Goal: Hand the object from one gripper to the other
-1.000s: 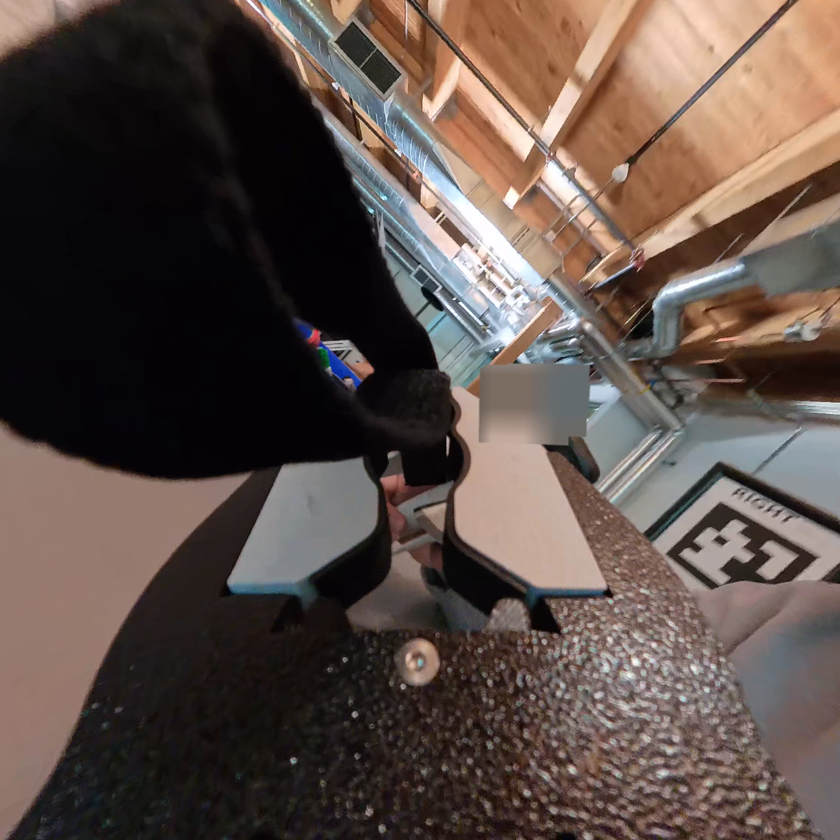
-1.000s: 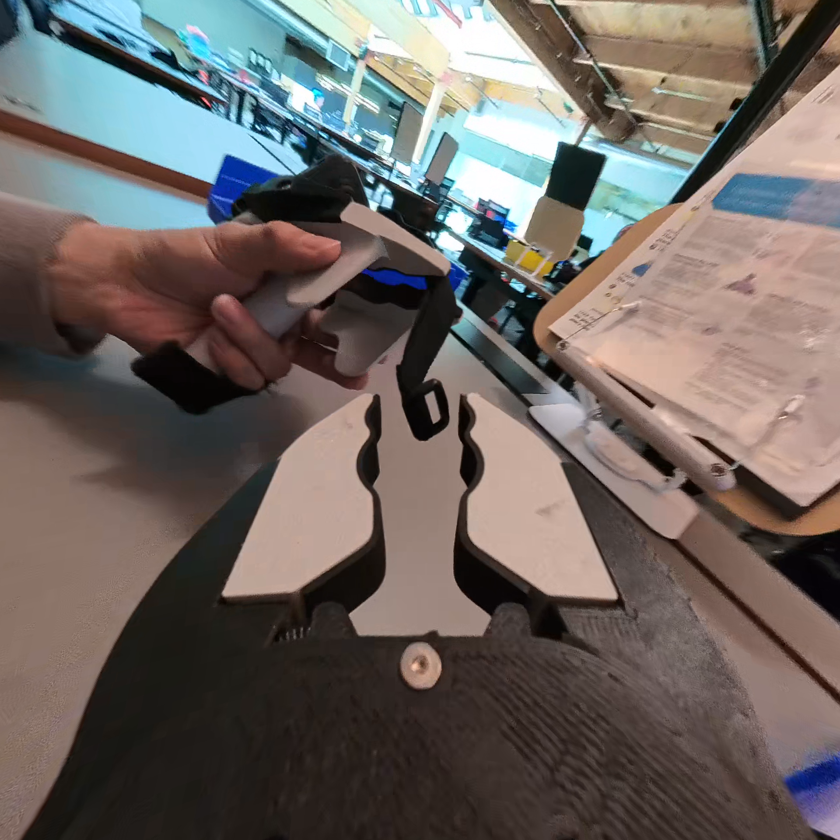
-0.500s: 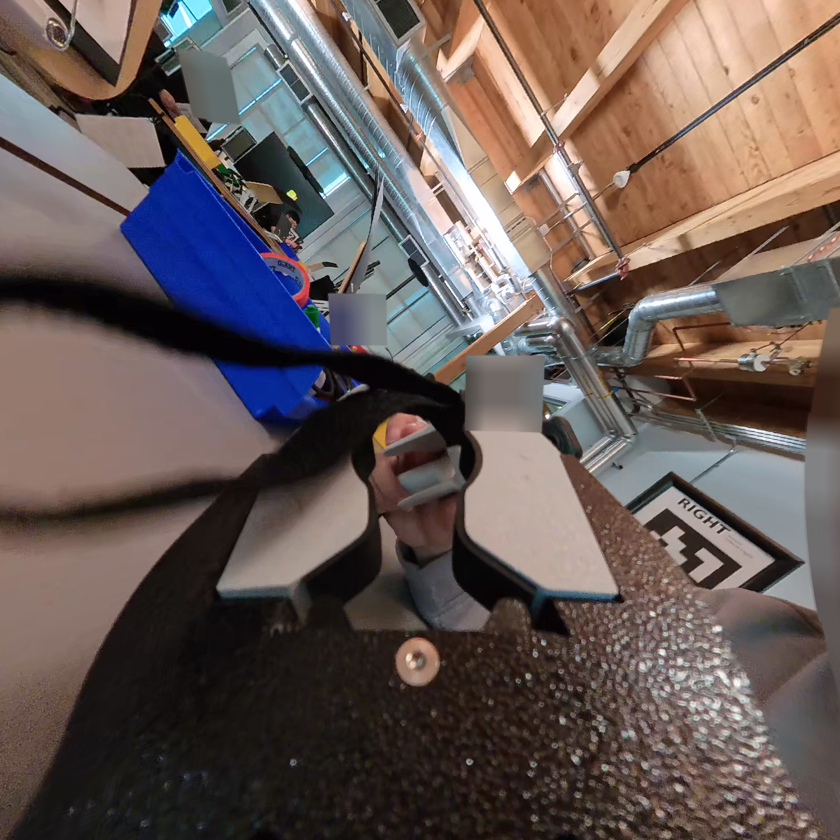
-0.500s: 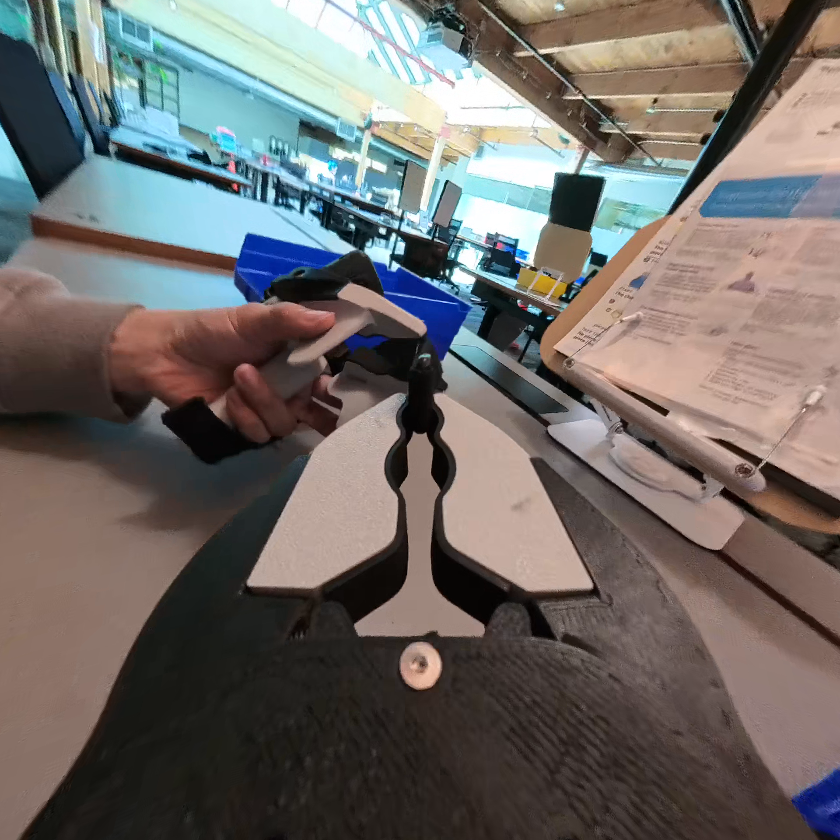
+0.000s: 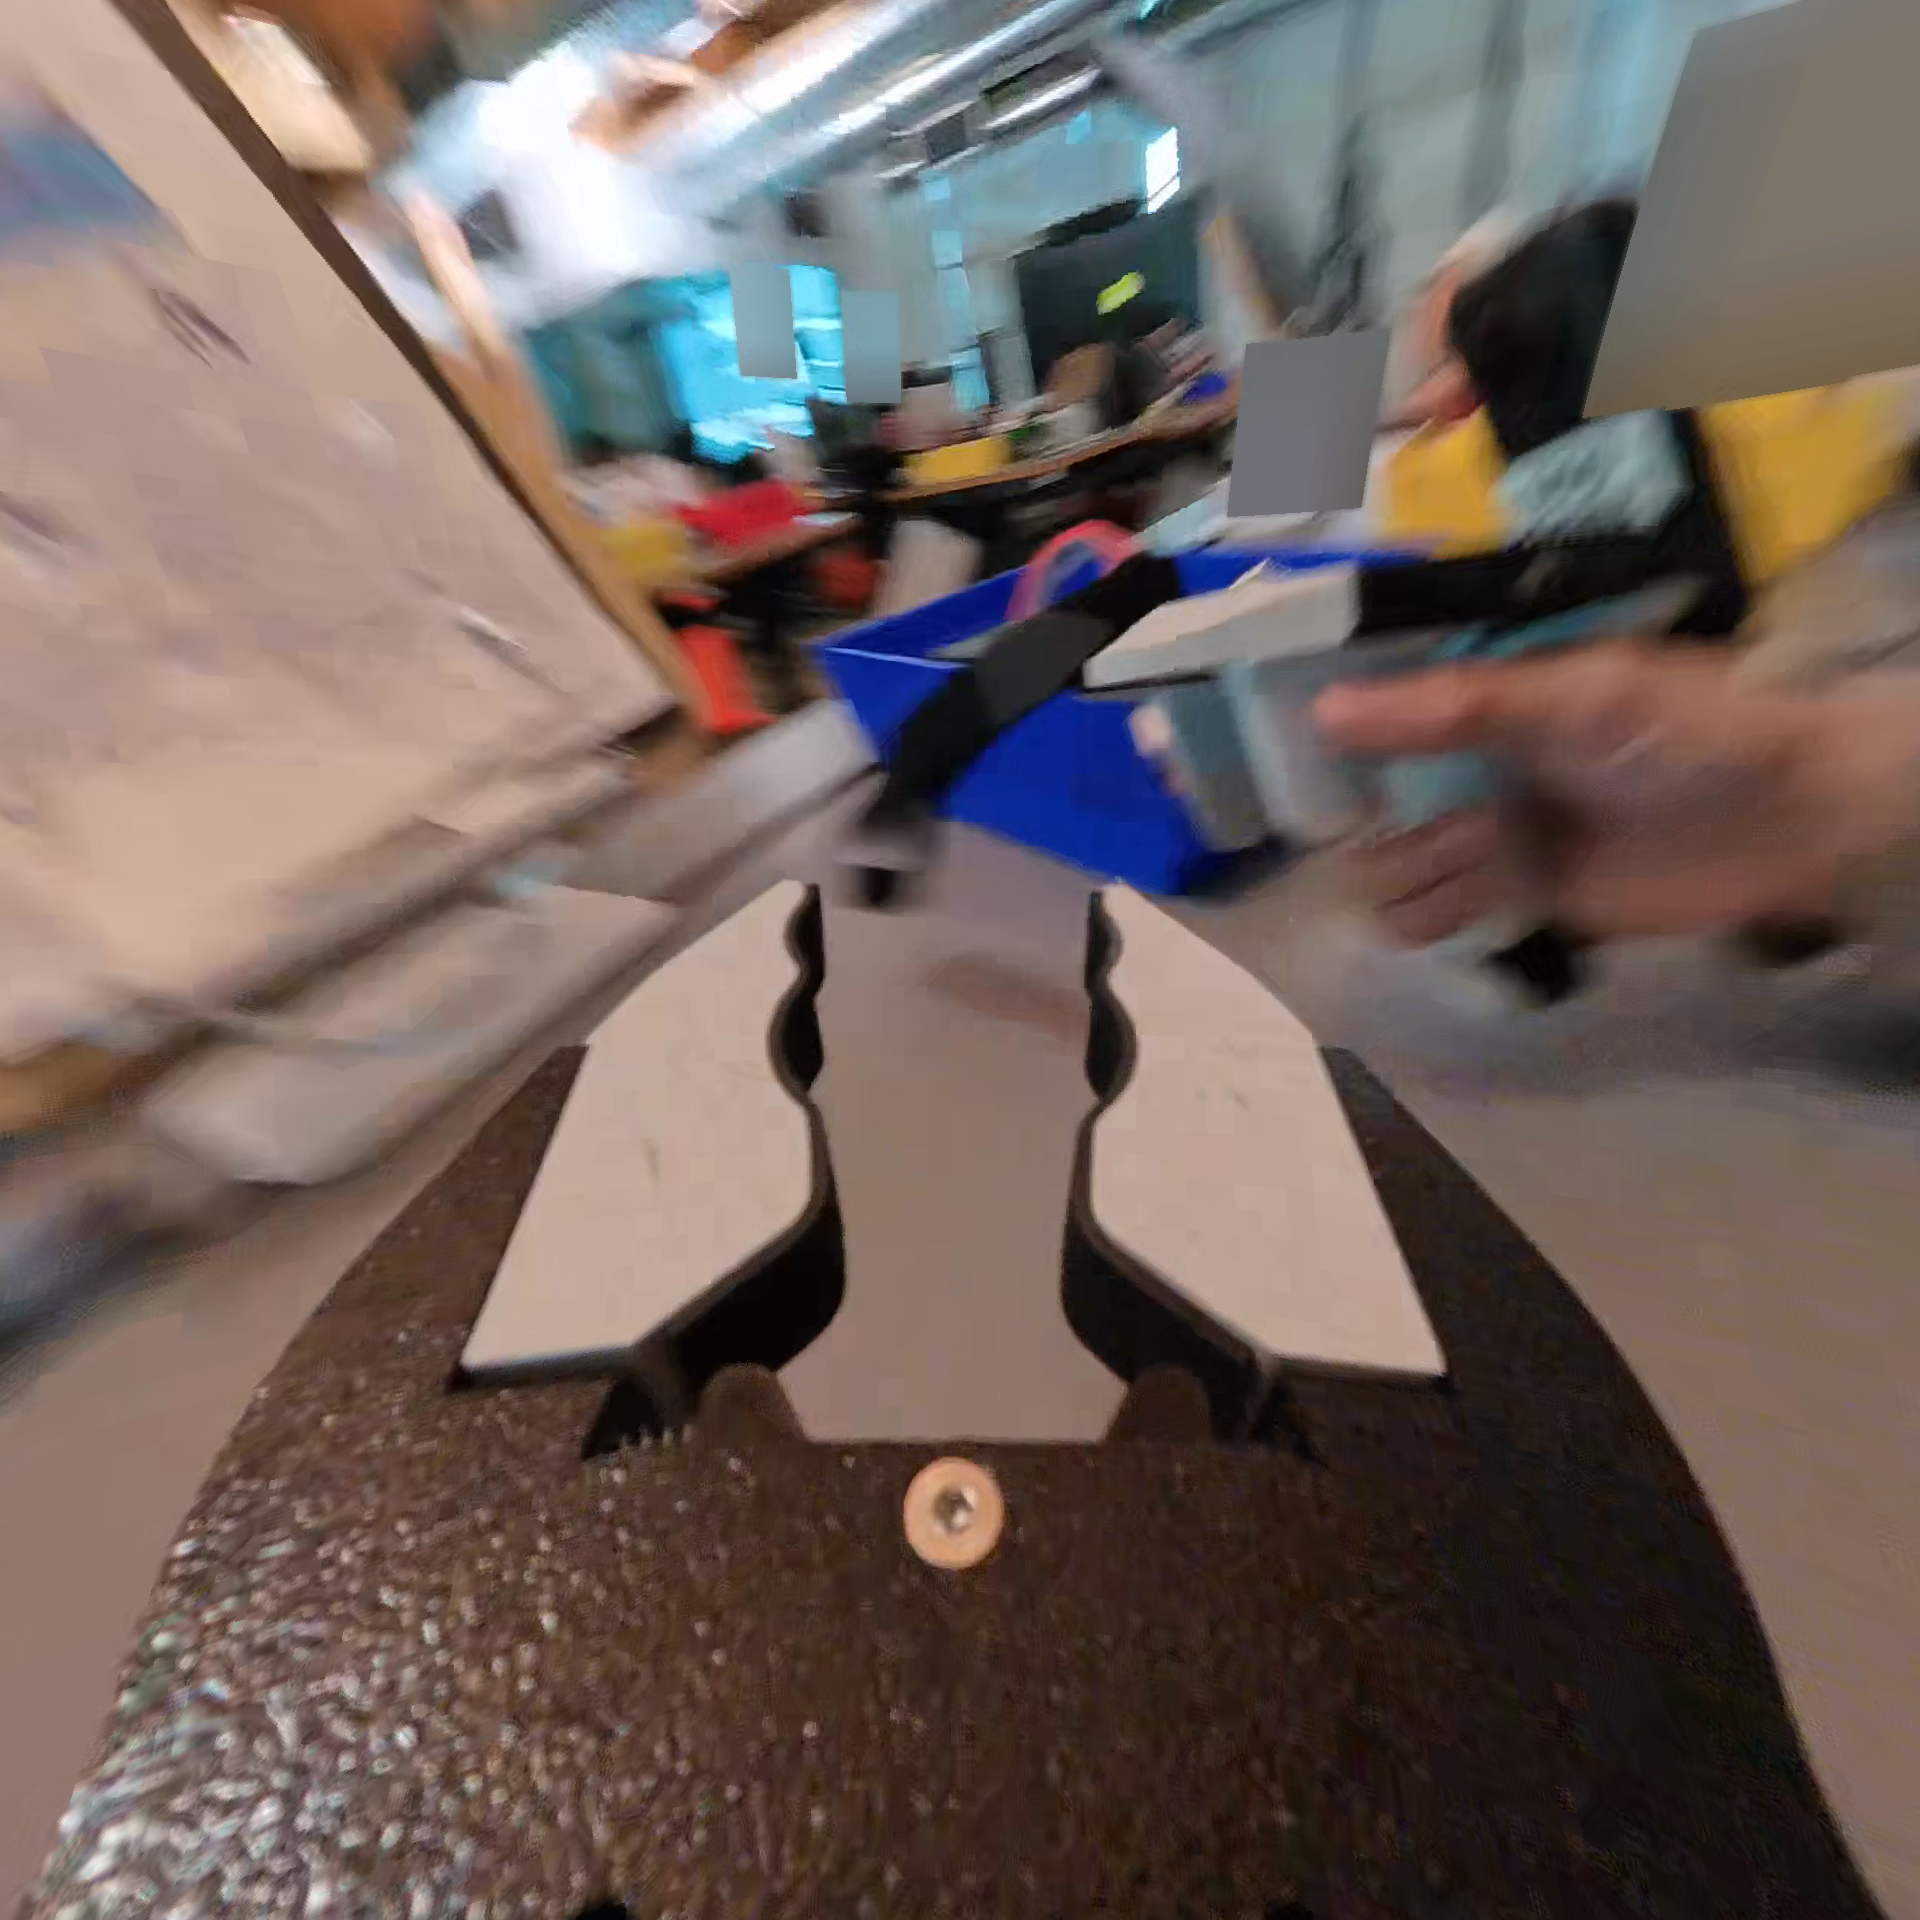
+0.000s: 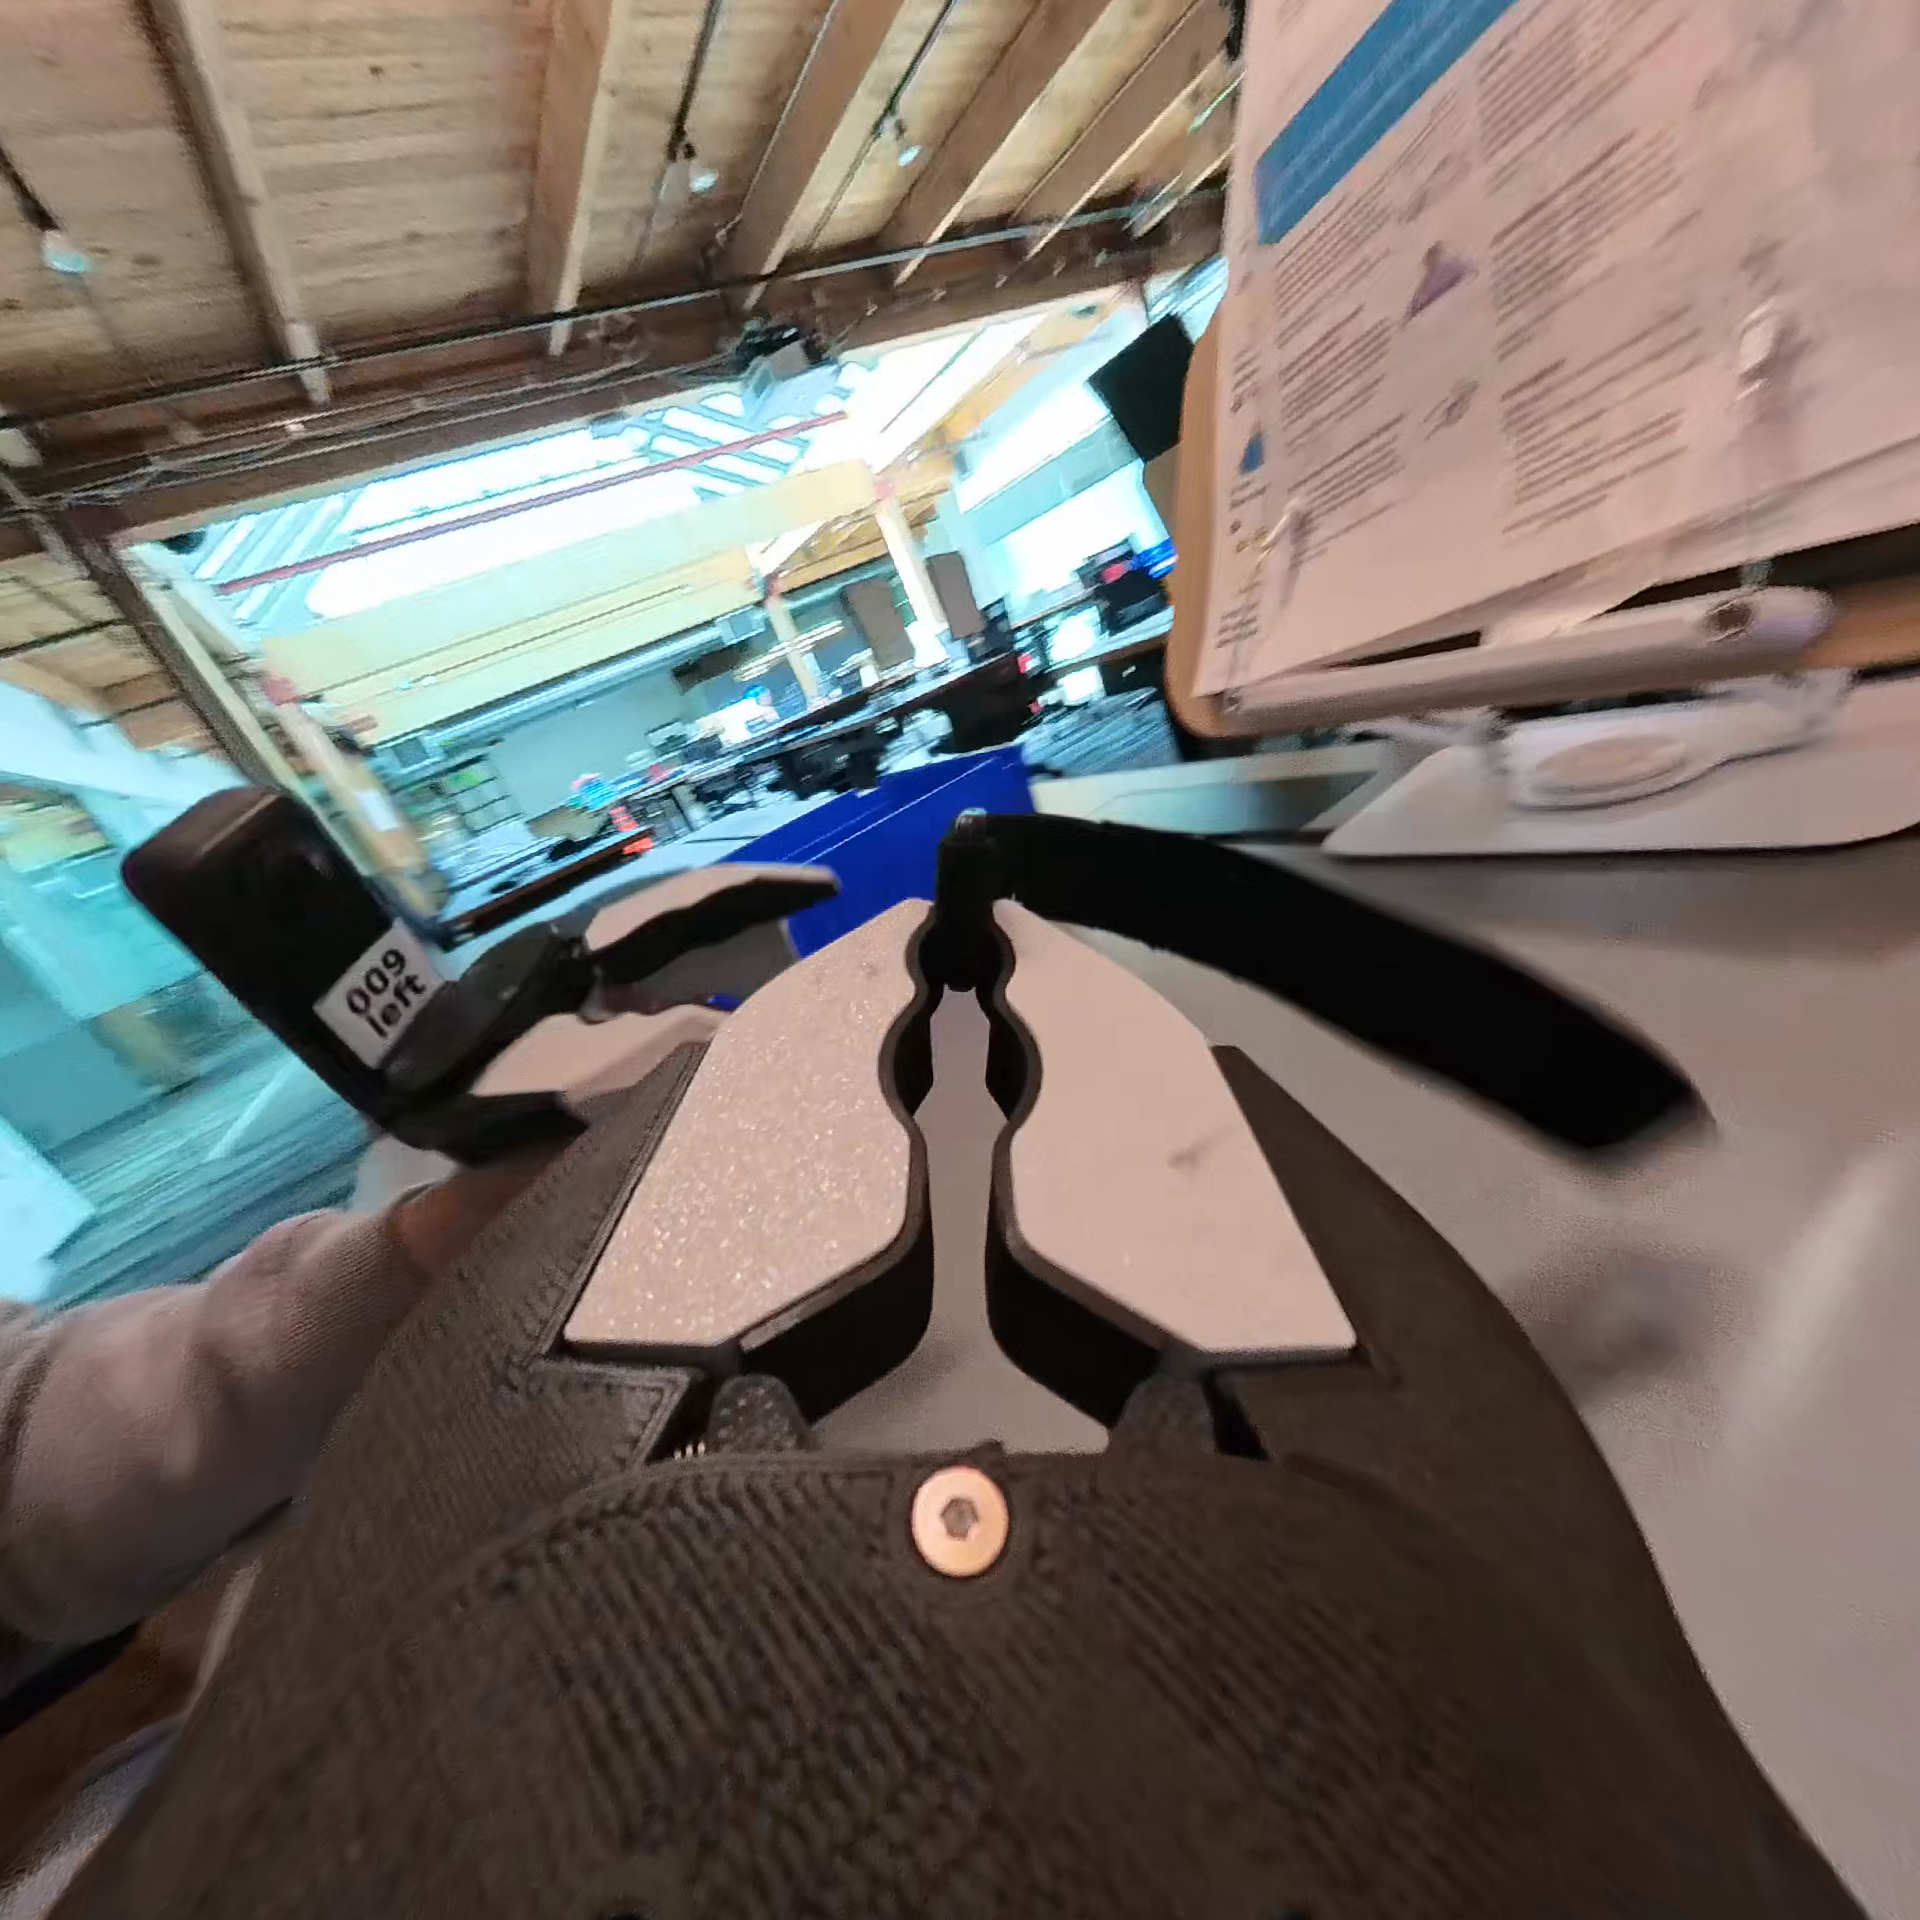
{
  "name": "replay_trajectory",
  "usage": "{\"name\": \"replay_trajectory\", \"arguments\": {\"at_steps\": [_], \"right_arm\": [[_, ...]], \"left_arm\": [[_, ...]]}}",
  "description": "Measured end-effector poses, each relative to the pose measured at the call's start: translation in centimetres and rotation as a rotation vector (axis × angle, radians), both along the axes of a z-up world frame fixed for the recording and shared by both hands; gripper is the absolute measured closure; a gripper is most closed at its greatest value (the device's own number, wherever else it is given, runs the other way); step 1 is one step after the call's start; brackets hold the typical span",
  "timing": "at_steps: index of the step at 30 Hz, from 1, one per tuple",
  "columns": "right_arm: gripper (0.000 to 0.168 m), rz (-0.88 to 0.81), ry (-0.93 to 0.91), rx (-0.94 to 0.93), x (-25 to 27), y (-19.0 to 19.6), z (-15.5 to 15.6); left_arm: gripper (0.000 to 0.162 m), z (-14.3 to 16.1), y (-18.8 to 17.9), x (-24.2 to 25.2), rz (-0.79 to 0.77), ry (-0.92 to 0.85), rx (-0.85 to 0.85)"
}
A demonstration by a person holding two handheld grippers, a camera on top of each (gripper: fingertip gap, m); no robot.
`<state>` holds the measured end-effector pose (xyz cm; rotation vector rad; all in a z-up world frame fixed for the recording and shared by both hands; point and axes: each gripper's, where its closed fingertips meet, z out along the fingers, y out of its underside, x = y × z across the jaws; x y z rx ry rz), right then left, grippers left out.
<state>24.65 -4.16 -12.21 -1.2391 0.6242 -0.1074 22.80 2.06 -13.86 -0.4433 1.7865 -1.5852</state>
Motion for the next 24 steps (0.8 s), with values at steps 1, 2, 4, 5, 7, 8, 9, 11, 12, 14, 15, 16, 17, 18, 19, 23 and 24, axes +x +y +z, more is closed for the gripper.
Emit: {"name": "replay_trajectory", "arguments": {"at_steps": [1,2,4,5,7,8,9,11,12,14,15,16,17,18,19,23,24], "right_arm": [[0.163,0.049,0.021,0.001,-0.5,0.7,-0.2],[0.163,0.095,0.038,-0.009,-1.0,1.5,-0.5],[0.163,0.157,0.024,-0.049,-2.0,2.6,-0.9],[0.163,0.167,-0.001,-0.082,-2.3,2.9,-1.0],[0.163,0.189,-0.057,-0.166,-2.9,3.4,-1.6],[0.163,0.210,-0.086,-0.205,-3.3,3.7,-1.8],[0.163,0.229,-0.114,-0.241,-3.7,3.9,-2.1],[0.163,0.270,-0.172,-0.306,-4.5,4.3,-2.6],[0.163,0.293,-0.204,-0.332,-5.0,4.5,-2.7],[0.163,0.338,-0.258,-0.382,-5.8,4.9,-3.1],[0.163,0.347,-0.270,-0.397,-6.1,5.0,-3.3],[0.163,0.361,-0.277,-0.406,-6.3,5.2,-3.5],[0.163,0.375,-0.284,-0.409,-6.6,5.4,-3.5],[0.163,0.377,-0.297,-0.403,-6.8,5.5,-3.4],[0.163,0.371,-0.319,-0.397,-6.9,5.5,-3.2],[0.129,0.229,-0.409,-0.291,-5.9,4.8,-0.9],[0.122,0.209,-0.406,-0.283,-5.6,4.6,-0.7]], "left_arm": [[0.113,0.0,0.4,0.2,0.075,-0.125,0.116],[0.113,-0.3,0.4,0.3,0.107,-0.205,0.207],[0.113,-1.6,-0.3,0.2,0.104,-0.270,0.345],[0.113,-2.3,-0.5,0.3,0.103,-0.287,0.406],[0.113,-2.9,-0.4,0.5,0.129,-0.331,0.490],[0.112,-2.9,-0.4,0.6,0.131,-0.349,0.509],[0.112,-3.0,-0.4,0.5,0.124,-0.354,0.515],[0.111,-2.9,-0.4,0.4,0.110,-0.358,0.509],[0.111,-2.8,-0.5,0.3,0.097,-0.367,0.506],[0.111,-2.7,-0.3,0.1,0.083,-0.390,0.520],[0.114,-2.8,-0.3,0.1,0.074,-0.397,0.534],[0.118,-2.7,-0.2,0.0,0.070,-0.405,0.539],[0.125,-2.7,-0.2,0.0,0.072,-0.409,0.538],[0.135,-2.8,-0.2,-0.1,0.058,-0.401,0.542],[0.138,-2.9,-0.3,-0.2,0.047,-0.389,0.537],[0.142,-1.9,-0.3,-0.1,0.048,-0.315,0.415],[0.142,-1.6,-0.3,-0.2,0.034,-0.266,0.346]]}}
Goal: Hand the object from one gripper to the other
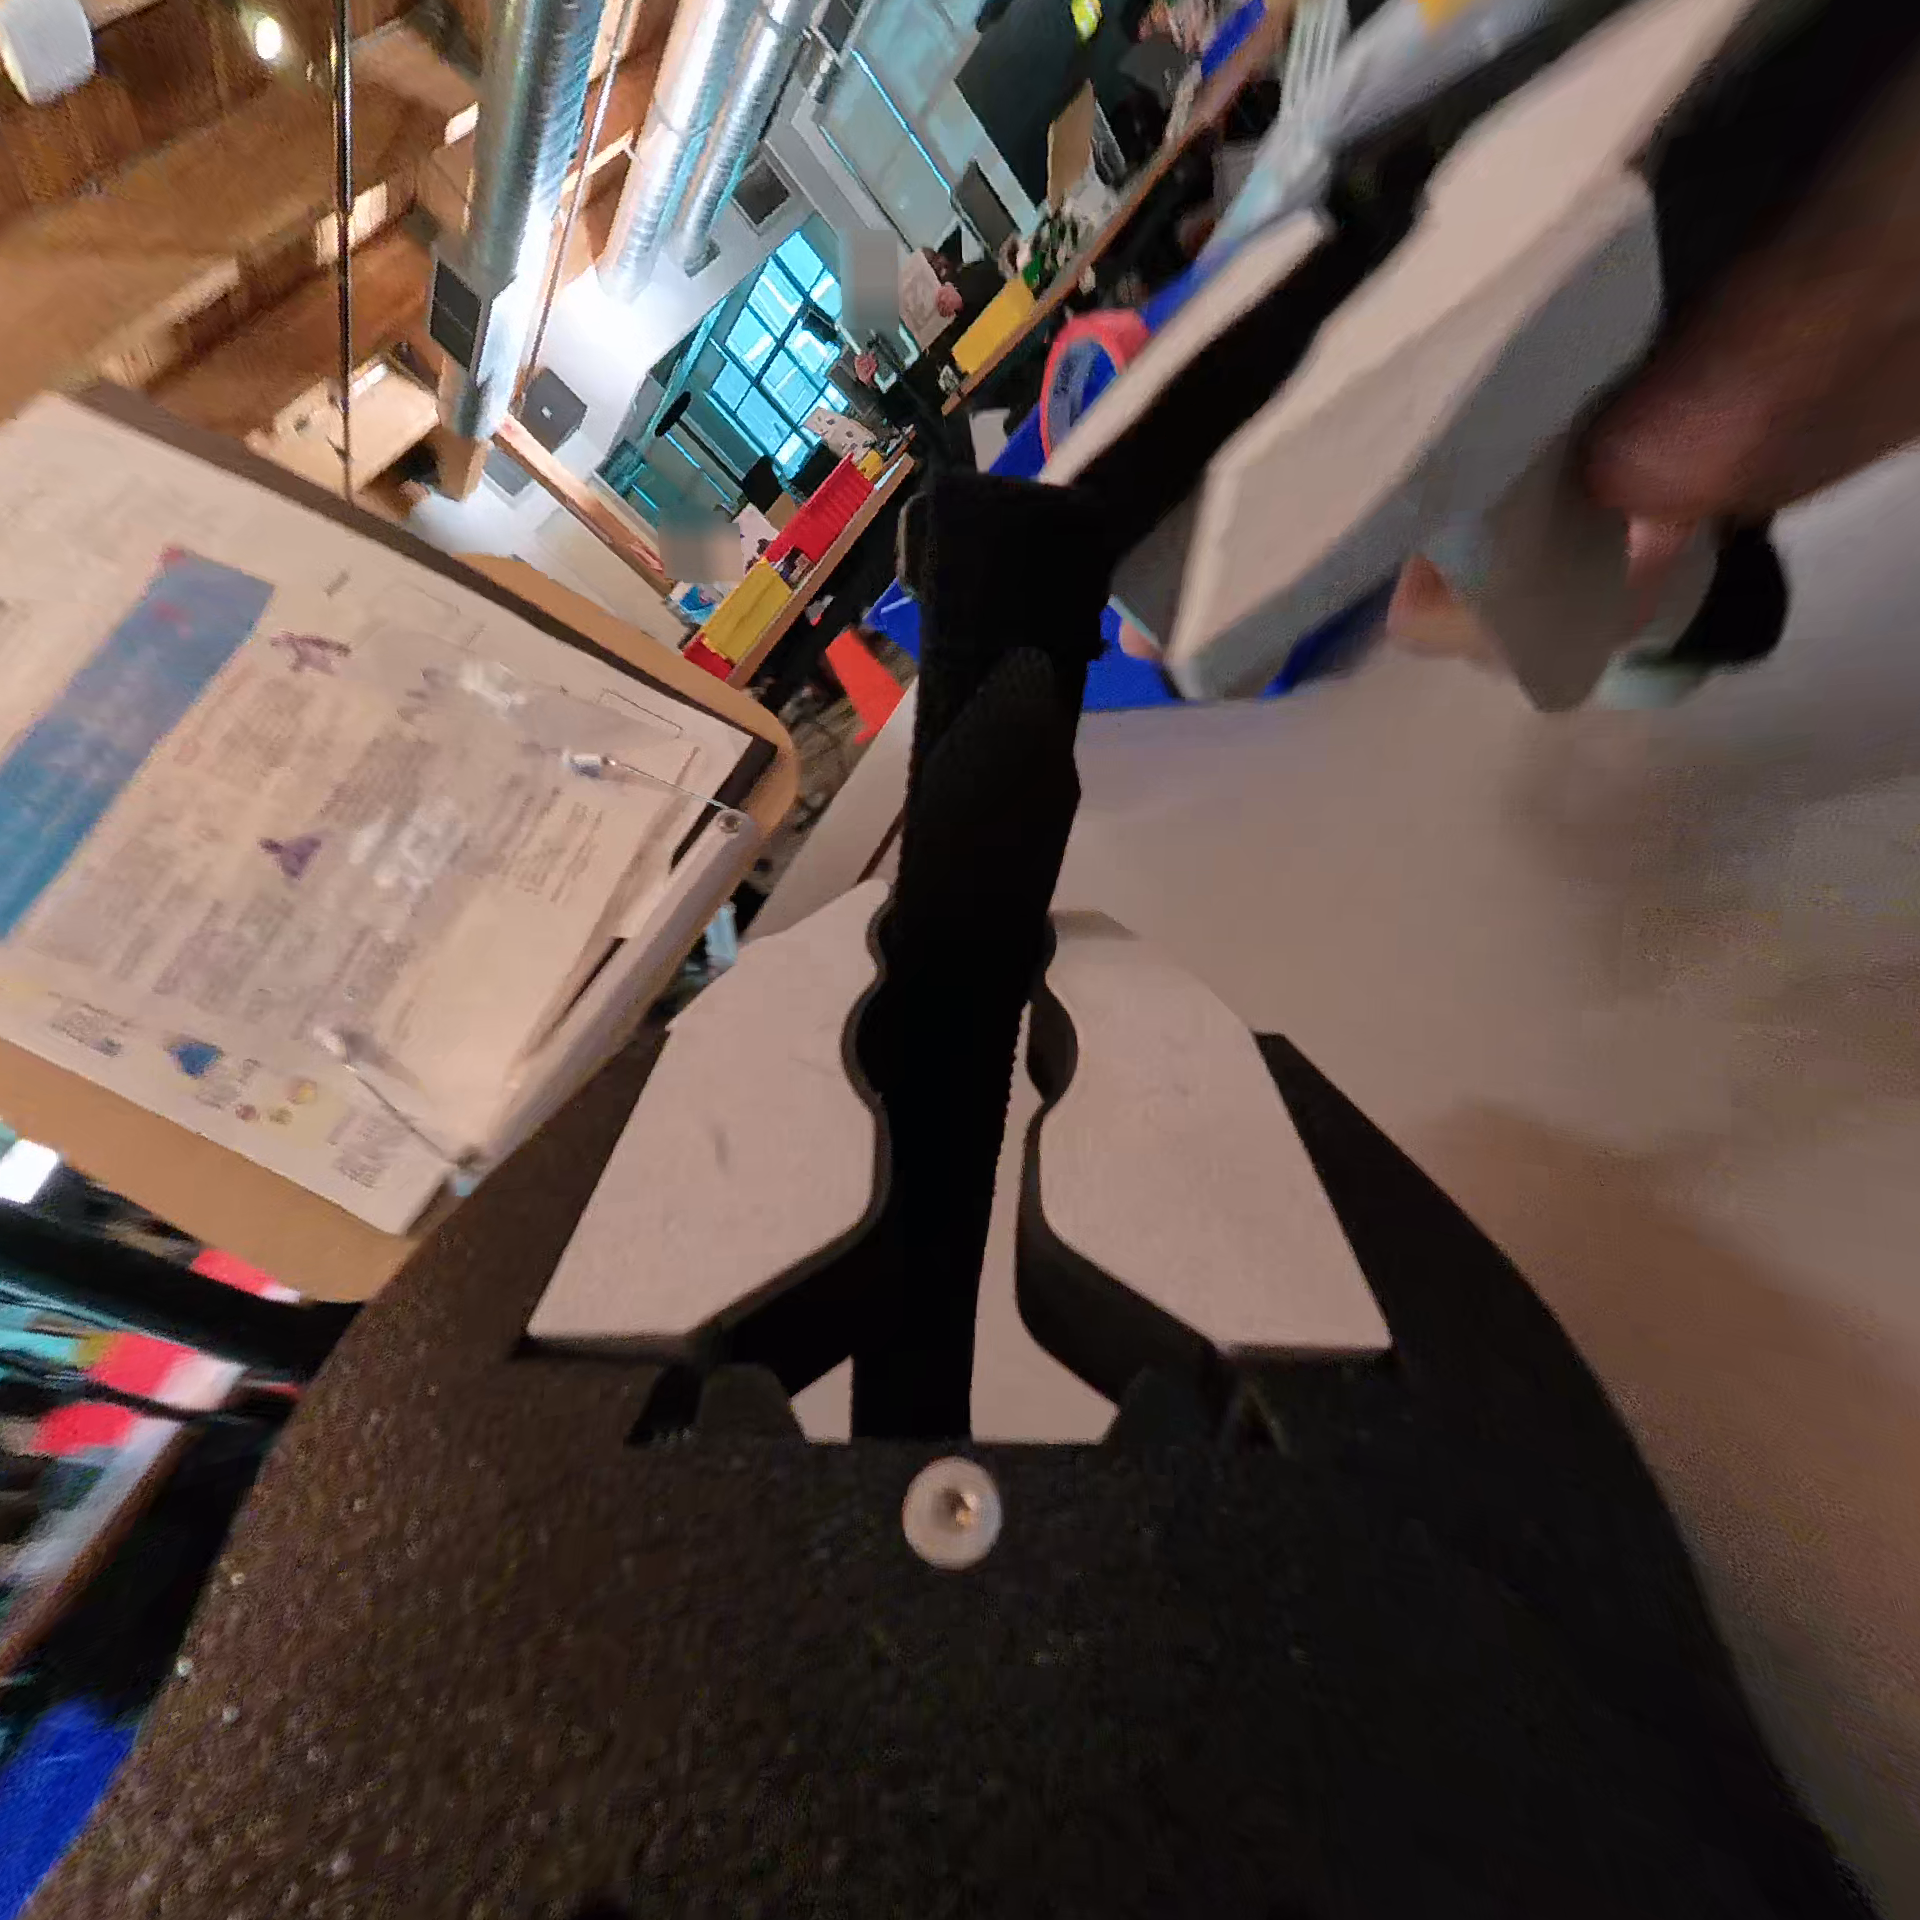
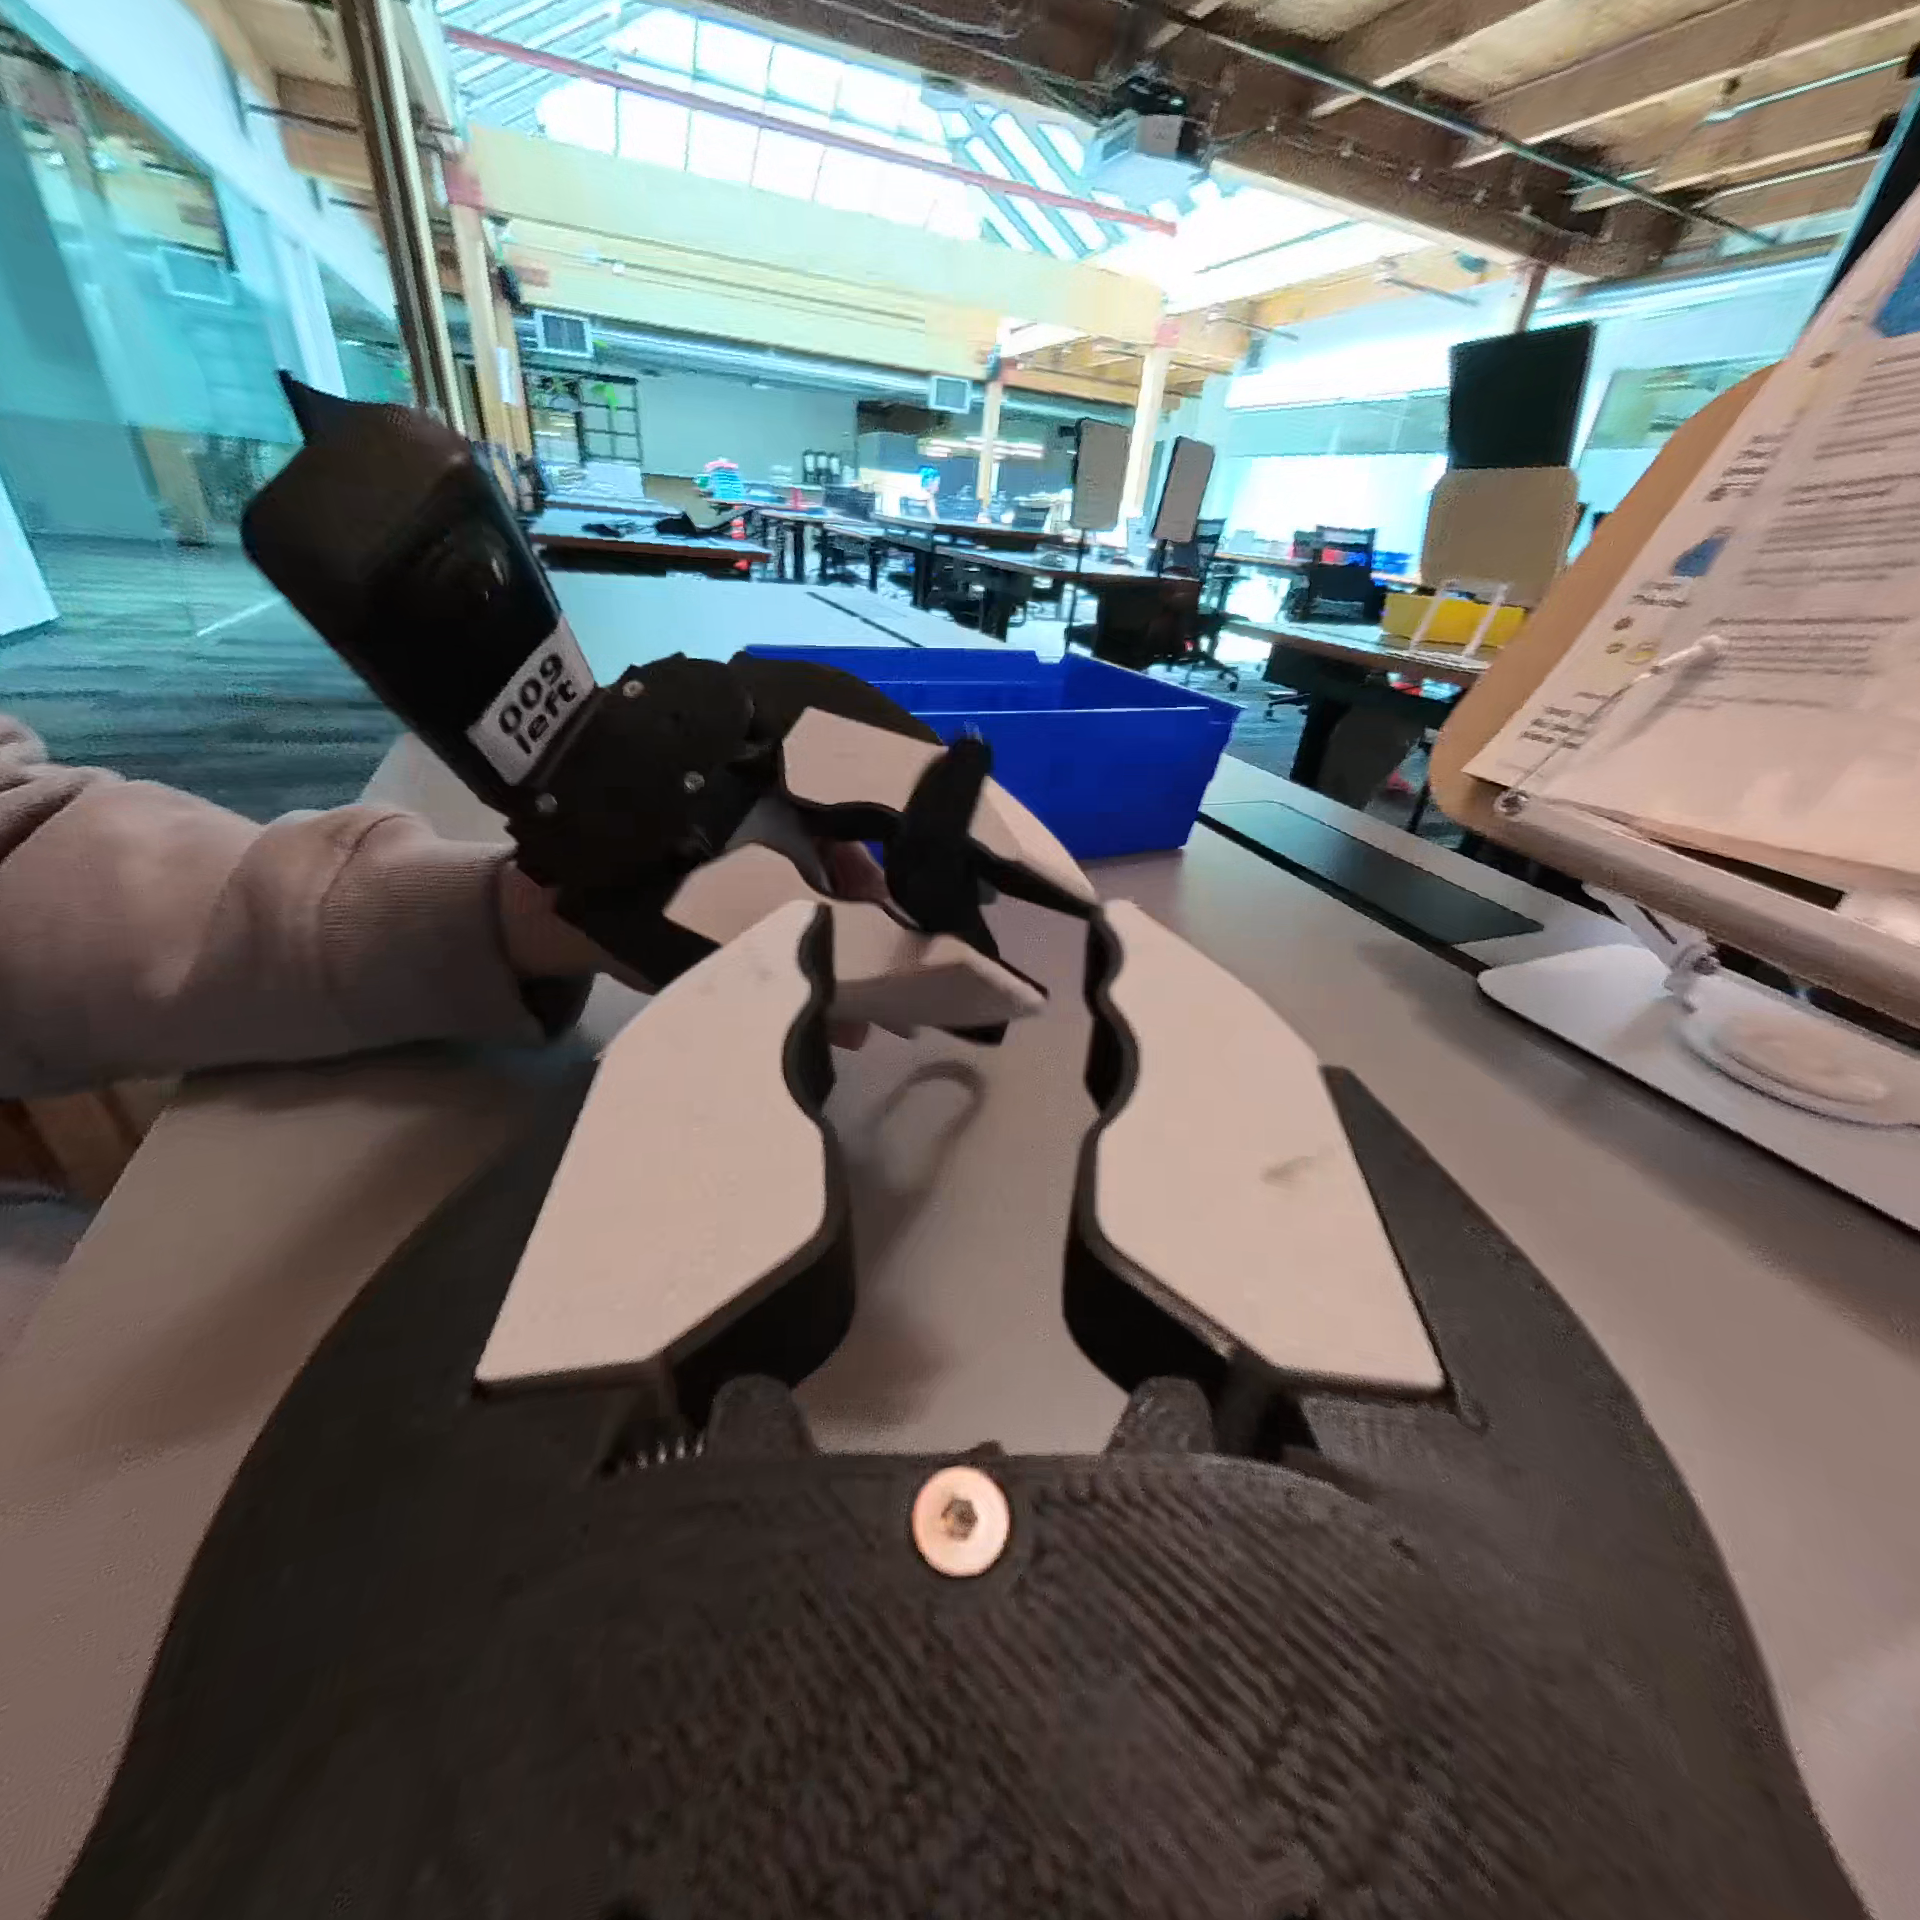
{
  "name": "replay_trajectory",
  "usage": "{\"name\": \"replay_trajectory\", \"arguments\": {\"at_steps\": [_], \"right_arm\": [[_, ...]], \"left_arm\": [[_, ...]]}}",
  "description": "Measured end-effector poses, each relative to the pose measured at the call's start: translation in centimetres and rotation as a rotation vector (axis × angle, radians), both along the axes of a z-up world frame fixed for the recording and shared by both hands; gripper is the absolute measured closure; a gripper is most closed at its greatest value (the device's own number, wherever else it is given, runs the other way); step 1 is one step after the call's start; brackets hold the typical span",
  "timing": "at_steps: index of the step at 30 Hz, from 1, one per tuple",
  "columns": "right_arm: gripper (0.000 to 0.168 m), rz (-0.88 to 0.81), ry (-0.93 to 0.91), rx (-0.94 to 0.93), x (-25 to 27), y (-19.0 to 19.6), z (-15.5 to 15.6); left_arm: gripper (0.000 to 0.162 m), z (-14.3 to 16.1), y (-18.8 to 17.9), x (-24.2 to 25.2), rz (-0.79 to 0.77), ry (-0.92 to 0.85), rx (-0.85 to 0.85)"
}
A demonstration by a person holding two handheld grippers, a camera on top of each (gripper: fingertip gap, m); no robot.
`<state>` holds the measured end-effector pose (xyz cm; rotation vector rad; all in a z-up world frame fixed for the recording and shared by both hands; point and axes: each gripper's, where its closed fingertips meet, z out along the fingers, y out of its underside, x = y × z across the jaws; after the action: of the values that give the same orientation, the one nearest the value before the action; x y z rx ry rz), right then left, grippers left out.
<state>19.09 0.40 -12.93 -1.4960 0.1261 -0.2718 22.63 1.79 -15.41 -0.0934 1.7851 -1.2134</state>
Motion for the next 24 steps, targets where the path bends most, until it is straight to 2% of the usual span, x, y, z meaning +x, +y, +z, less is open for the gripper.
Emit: {"name": "replay_trajectory", "arguments": {"at_steps": [2,3,6,8,15,18,20,22,24], "right_arm": [[0.103,-0.011,0.033,-0.012,0.5,-0.1,-0.4],[0.100,0.003,0.058,-0.031,0.5,0.1,-0.9],[0.097,0.074,0.104,-0.103,-0.6,1.1,-2.2],[0.100,0.121,0.107,-0.123,-1.6,1.7,-2.5],[0.114,0.239,0.127,-0.163,-3.8,2.7,-3.4],[0.132,0.216,0.060,-0.192,-3.7,2.7,-3.6],[0.138,0.213,0.045,-0.203,-3.6,2.5,-3.6],[0.144,0.178,0.049,-0.207,-3.0,2.4,-3.7],[0.161,0.173,0.056,-0.204,-2.7,2.2,-3.6]], "left_arm": [[0.142,1.0,-0.1,-0.4,-0.081,0.139,-0.191],[0.141,1.6,-0.3,-1.0,-0.157,0.233,-0.304],[0.141,3.7,-1.0,-3.1,-0.441,0.506,-0.609],[0.142,4.5,-1.3,-4.3,-0.585,0.620,-0.708],[0.141,4.9,-2.6,-7.6,-0.829,0.723,-0.694],[0.141,4.9,-2.8,-8.5,-0.876,0.733,-0.674],[0.141,4.9,-2.9,-8.8,-0.889,0.727,-0.660],[0.141,4.8,-2.9,-8.2,-0.838,0.687,-0.655],[0.140,4.8,-2.6,-7.2,-0.751,0.620,-0.663]]}}
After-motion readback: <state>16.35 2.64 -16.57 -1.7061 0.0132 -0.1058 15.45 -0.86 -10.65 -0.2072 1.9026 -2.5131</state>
